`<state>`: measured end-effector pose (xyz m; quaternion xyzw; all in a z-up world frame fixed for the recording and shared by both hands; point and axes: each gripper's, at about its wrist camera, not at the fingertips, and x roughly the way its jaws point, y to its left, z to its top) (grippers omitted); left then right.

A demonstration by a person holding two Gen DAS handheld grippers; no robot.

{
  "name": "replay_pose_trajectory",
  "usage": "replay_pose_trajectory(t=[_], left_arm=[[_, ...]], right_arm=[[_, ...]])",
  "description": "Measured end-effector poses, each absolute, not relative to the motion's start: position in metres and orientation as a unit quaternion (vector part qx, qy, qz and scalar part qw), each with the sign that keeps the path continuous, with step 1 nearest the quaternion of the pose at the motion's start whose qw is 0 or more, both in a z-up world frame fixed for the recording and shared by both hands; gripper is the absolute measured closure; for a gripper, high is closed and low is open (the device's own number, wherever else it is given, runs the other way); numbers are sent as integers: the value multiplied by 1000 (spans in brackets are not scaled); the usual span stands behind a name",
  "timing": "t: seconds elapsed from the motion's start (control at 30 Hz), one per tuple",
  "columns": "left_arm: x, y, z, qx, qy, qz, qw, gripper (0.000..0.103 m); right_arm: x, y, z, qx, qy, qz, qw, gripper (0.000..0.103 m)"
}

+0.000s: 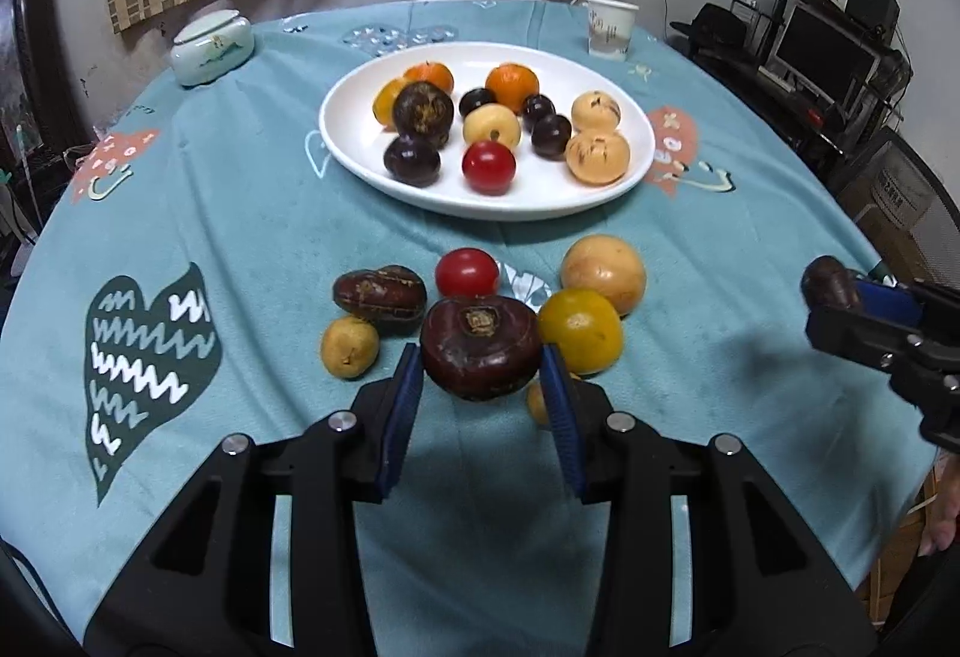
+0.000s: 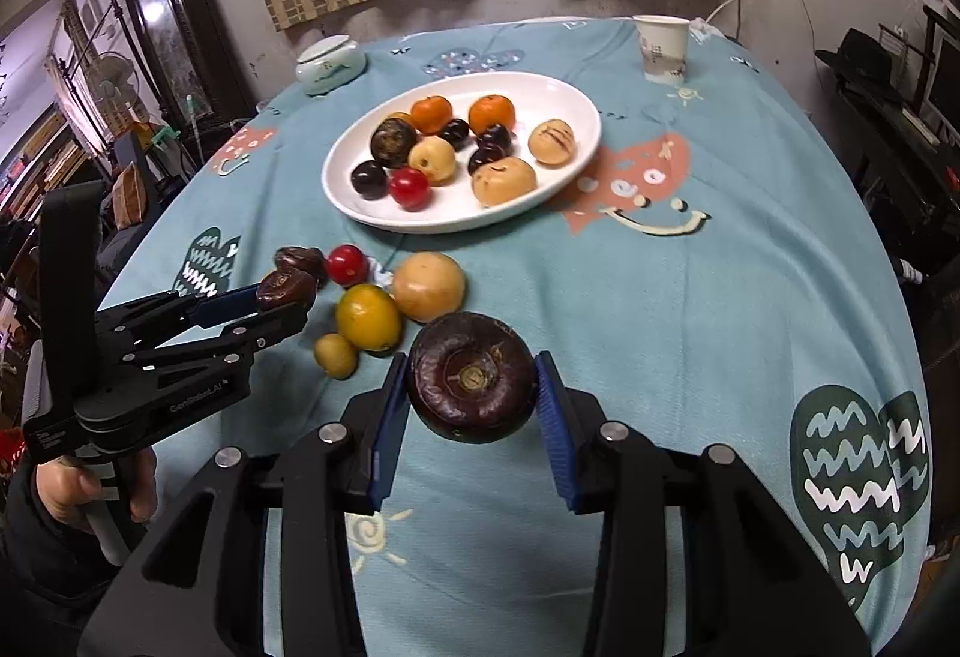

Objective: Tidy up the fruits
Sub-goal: 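Grasp a large dark brown fruit with the right tool while the left tool grasps another, then carry both dark brown fruits onto the white plate and release them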

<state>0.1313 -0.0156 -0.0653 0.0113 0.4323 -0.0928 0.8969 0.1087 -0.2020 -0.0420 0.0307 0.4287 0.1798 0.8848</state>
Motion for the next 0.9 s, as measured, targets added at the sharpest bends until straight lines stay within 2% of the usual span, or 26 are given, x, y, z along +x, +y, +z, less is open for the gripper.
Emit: replay_pose_trajectory(t=[0.53,0.73,0.9], left_arm=[[147,-2,-26,5,405,-93,910,62],[211,-15,0,13,397,-112,911,62],[281,-33,-2,20,415,-118,902,62]], right_arm=[[139,-180,-31,31,417,214,883,61],[195,-169,-18,13,404,217,888,61],[256,-161,-28,-12,414,200,888,61]])
